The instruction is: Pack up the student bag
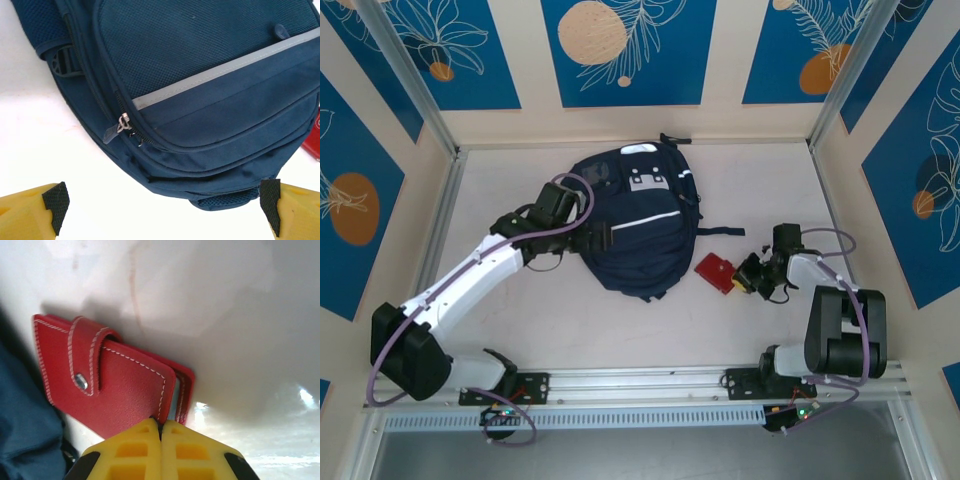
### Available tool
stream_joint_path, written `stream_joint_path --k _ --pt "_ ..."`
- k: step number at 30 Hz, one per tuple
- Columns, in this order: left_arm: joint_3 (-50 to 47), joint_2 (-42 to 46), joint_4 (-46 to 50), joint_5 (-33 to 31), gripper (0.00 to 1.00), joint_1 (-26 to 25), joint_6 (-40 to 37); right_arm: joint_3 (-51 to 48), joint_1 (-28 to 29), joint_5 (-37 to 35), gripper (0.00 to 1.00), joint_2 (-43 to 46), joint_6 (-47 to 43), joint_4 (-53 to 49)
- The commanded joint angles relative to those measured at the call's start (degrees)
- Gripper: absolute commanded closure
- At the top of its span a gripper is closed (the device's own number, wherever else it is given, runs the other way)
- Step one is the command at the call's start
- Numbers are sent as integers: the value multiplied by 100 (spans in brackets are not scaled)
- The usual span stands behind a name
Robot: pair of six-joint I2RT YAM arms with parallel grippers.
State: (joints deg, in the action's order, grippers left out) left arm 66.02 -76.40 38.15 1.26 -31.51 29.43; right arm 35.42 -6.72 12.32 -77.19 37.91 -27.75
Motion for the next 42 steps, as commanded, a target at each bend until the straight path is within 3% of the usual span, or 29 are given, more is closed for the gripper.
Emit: stream_joint_path --k 1,8,18,29,32,36,39,42 --pt "296 -181 -93 372 1 -34 -510 122 38 268 100 586 38 25" --pt "763 -698 -114 562 7 -304 -1551 577 13 947 100 1508 127 -262" --pt "1906 -1925 390 314 15 -910 -3425 1353 5 1365 100 1786 242 -900" --pt "3042 -3188 1139 -331 23 -1069 -3826 1522 5 1491 100 1825 274 -1048" --pt "3293 -3341 1189 -907 39 -1067 -3661 1573 12 1574 100 1843 287 -1079" --pt "3533 -3364 1172 -1521 54 -1073 -3502 1698 23 1710 100 1907 357 -1086" --pt "3602 -3322 1120 -1541 62 -1063 -3555 1773 27 1809 100 1909 399 -1084" --pt "3602 -3322 1156 -1140 68 -1066 -3723 1793 56 1899 100 1903 456 -1037"
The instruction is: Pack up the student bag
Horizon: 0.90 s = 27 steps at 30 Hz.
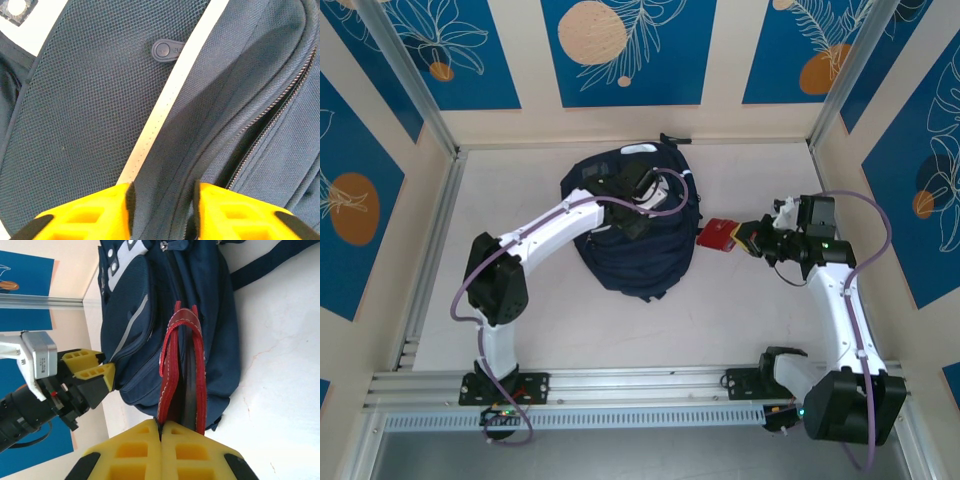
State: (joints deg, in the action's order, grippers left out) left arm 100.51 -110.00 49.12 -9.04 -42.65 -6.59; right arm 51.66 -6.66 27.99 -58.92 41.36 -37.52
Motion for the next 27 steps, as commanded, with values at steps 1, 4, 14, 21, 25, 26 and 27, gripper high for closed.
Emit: stream_joint_path --k 1,4,14,21,25,26,27 --pt "149 22 106 157 70 54 -224 169 73 377 100 82 150 -29" --pt "109 -45 271 836 70 47 -429 151 192 454 100 73 257 92" --pt "221 -343 419 588 62 51 -583 142 497 362 100 12 425 245" --pt "443 -588 719 882 32 55 -879 158 610 293 100 -14 469 262" --pt "452 -586 643 645 35 54 -910 151 661 251 100 -22 481 269" --pt "475 -580 627 595 38 64 -907 151 665 242 100 -19 481 276" --pt "515 -566 625 543 42 68 -898 151 674 242 100 -32 492 276"
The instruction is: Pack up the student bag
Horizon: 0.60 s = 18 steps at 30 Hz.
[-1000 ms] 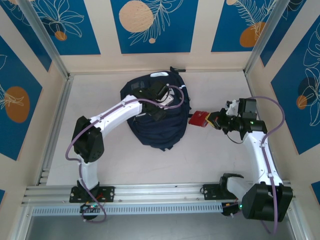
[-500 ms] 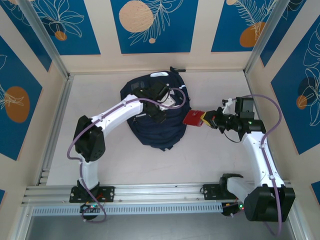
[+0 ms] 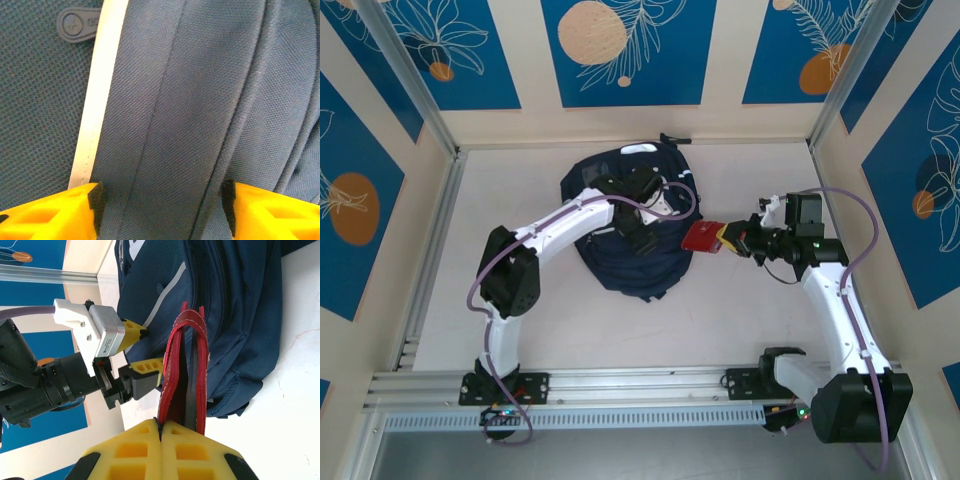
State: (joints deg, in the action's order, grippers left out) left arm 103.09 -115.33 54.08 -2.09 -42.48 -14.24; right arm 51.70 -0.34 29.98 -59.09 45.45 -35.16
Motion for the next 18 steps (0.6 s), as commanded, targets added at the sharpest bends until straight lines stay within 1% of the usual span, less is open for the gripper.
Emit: stream_joint_path --k 1,3,7,12,15,18 --pt "304 -13 129 -212 46 65 -130 154 50 34 100 -20 87 51" --pt "431 15 199 -248 50 88 -155 165 62 35 100 -24 93 52" --pt "837 20 628 -273 58 189 -277 189 90 26 100 -35 106 61" --pt "863 66 647 -450 67 257 -316 182 153 13 100 -50 139 101" --pt "813 63 513 -393 78 259 -249 150 261 10 100 -88 223 214" --pt "844 134 295 -369 88 265 -48 80 444 137 100 -150 463 545"
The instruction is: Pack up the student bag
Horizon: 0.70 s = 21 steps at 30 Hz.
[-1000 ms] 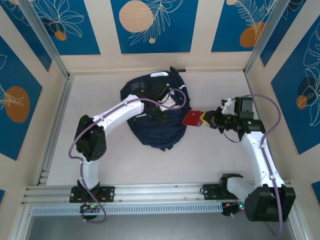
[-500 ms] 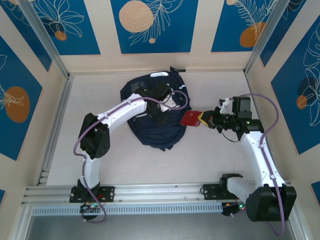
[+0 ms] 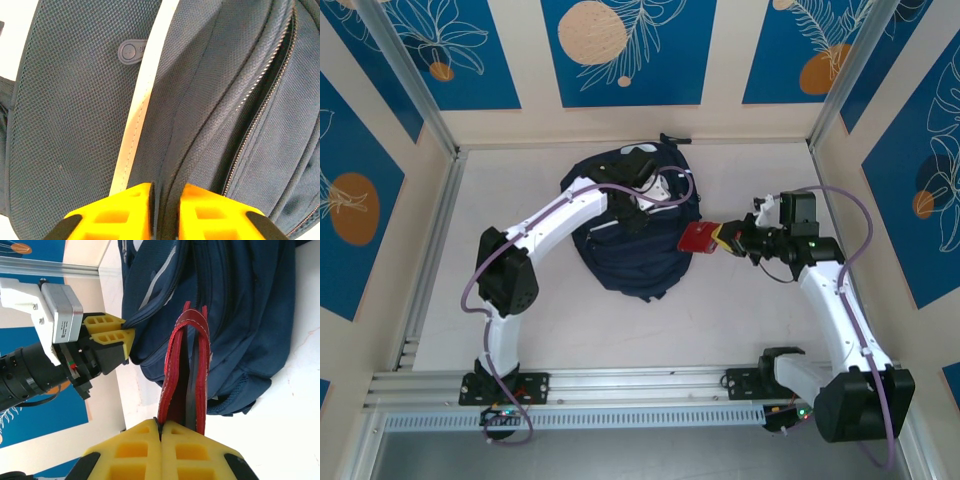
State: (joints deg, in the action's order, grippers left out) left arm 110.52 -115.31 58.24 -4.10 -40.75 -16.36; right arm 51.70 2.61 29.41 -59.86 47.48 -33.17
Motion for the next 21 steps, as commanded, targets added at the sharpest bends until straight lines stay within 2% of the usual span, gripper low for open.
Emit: stream_joint_path --k 1,4,9,21 --pt "94 211 -243 -121 90 93 234 60 224 212 100 -100 363 477" --pt "45 519 -682 94 95 77 500 31 499 229 100 -246 648 884" --pt "-11 953 -1279 161 97 42 899 99 991 75 100 -609 1109 1643" --pt "-68 1205 -1618 216 98 6 1396 340 1939 -679 100 -2396 2044 3399"
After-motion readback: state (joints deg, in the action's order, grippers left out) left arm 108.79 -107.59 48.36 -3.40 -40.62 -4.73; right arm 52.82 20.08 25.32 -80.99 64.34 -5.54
